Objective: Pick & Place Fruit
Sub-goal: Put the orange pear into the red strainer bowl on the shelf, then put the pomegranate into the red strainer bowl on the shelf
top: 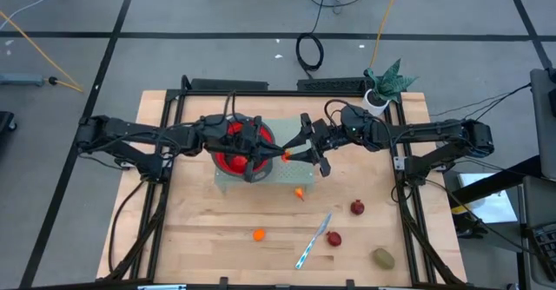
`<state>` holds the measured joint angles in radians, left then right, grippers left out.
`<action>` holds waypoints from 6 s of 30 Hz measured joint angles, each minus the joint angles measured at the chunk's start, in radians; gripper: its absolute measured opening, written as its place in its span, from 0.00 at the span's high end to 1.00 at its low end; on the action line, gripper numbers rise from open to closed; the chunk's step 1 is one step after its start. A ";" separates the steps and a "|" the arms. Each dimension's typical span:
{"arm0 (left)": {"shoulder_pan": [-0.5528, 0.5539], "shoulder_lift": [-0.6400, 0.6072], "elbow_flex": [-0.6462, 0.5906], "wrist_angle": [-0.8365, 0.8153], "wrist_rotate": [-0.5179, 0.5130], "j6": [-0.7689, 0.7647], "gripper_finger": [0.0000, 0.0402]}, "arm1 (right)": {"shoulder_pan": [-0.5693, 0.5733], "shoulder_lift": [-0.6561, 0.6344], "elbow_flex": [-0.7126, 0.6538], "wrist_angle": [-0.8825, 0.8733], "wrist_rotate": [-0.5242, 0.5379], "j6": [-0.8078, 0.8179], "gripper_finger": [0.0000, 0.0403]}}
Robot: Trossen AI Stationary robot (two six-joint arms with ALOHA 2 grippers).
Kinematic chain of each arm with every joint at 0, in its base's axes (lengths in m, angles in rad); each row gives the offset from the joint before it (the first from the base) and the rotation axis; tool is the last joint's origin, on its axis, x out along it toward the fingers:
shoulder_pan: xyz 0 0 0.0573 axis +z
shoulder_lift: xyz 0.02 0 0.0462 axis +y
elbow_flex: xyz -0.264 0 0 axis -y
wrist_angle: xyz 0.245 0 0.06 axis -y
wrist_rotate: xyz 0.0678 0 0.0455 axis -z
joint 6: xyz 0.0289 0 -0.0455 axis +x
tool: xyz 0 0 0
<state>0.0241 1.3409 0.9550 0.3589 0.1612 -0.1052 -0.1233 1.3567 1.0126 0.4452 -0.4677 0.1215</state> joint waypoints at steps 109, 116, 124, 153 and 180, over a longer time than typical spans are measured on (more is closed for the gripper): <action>0.021 -0.652 -0.010 -0.855 -0.397 -0.073 0.97 | 0.091 -0.383 -0.002 -0.969 0.250 -0.127 1.00; -0.002 -0.673 -0.109 -0.785 -0.384 -0.096 0.98 | 0.132 -0.420 -0.003 -1.081 0.264 -0.082 1.00; -0.003 -0.760 -0.265 -0.620 -0.293 -0.077 0.99 | 0.159 -0.445 -0.089 -1.095 0.259 -0.081 1.00; -0.003 -1.335 -0.532 -0.832 -0.215 -0.046 0.99 | 0.171 -0.468 -0.153 -1.196 0.257 0.088 0.97; -0.004 -1.335 -0.731 -0.630 -0.029 -0.022 0.99 | 0.171 -0.468 -0.153 -1.342 0.176 0.154 0.58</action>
<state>0.0204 0.0063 0.2241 -0.2709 0.1324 -0.1275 0.0475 0.8885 0.8600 -0.8973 -0.2916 0.2759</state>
